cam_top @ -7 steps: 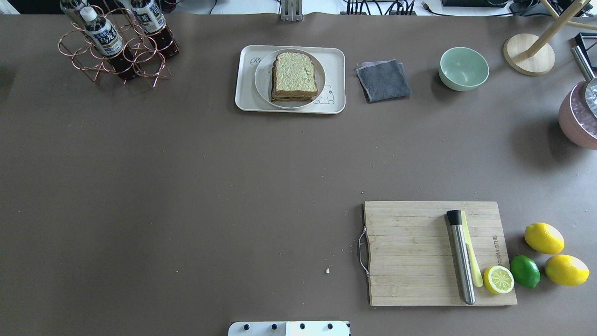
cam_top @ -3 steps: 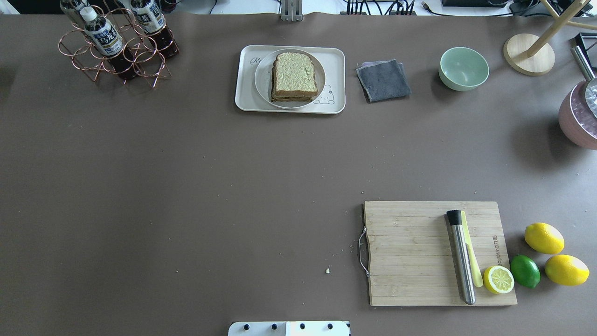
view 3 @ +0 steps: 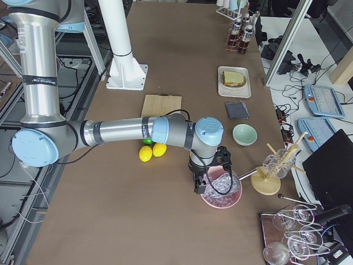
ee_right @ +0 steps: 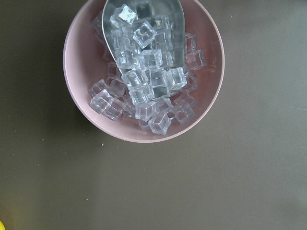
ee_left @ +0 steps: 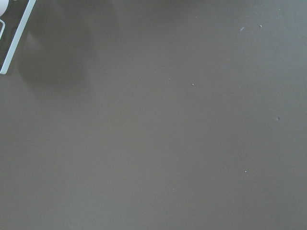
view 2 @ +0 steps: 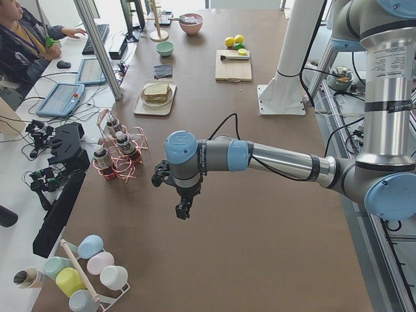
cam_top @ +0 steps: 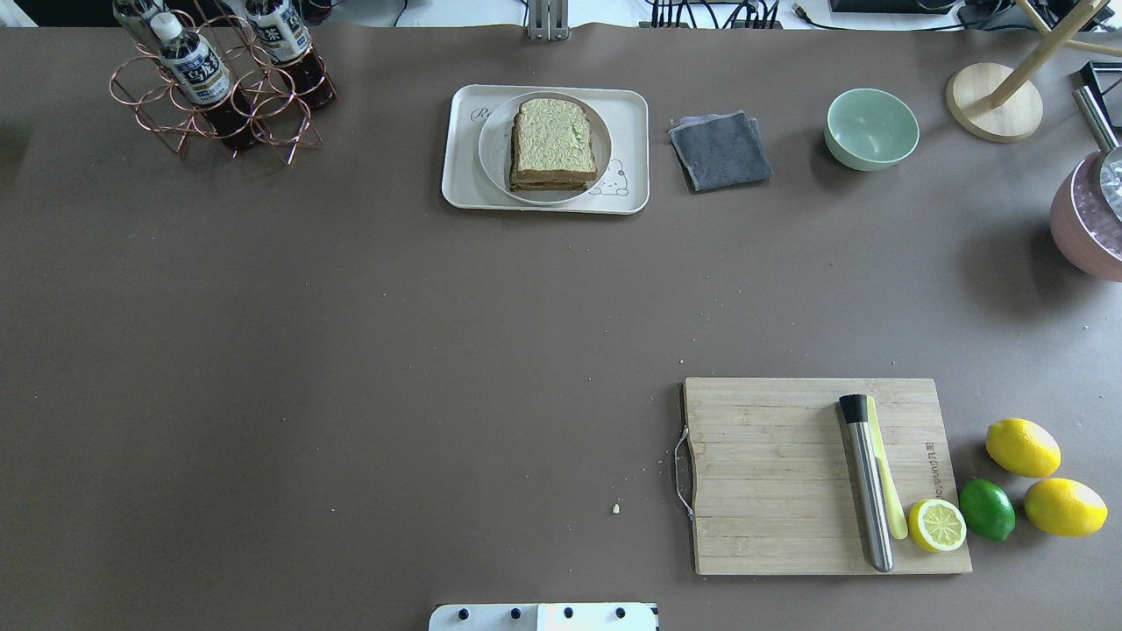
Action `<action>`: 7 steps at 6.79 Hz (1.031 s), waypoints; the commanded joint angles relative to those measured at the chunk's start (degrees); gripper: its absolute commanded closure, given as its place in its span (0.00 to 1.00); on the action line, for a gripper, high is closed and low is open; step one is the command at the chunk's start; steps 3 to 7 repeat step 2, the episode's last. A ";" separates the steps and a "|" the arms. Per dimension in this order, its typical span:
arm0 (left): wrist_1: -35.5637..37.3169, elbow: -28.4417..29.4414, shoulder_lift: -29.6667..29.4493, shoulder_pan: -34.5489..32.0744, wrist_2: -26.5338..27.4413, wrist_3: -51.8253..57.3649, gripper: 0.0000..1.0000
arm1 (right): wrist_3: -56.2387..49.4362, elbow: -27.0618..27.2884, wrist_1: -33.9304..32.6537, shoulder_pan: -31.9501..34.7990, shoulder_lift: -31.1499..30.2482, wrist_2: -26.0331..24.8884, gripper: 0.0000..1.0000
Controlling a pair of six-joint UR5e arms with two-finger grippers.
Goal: Make sandwich and place on tray
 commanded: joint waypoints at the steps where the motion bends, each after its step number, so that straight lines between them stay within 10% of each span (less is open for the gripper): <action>1: 0.00 0.08 0.02 0.01 -0.03 0.00 0.03 | 0.00 -0.02 0.02 0.00 0.01 0.06 0.00; 7: 0.00 0.16 0.02 0.10 -0.03 0.00 0.03 | 0.00 0.07 0.02 0.00 0.09 0.06 0.00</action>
